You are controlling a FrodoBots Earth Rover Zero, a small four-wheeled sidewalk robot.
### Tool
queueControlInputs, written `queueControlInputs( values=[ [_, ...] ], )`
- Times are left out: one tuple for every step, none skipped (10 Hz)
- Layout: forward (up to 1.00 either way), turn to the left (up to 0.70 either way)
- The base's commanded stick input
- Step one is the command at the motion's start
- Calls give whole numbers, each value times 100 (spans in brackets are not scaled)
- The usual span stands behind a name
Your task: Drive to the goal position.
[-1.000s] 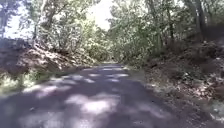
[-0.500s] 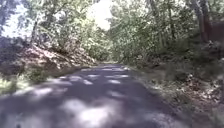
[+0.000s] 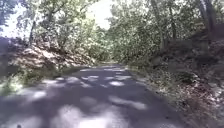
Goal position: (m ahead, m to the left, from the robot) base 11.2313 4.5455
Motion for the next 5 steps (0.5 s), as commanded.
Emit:
queueControlInputs(
  values=[
    [45, 0],
    [45, 0],
    [45, 0],
    [45, 0],
    [45, 0]
  ],
)
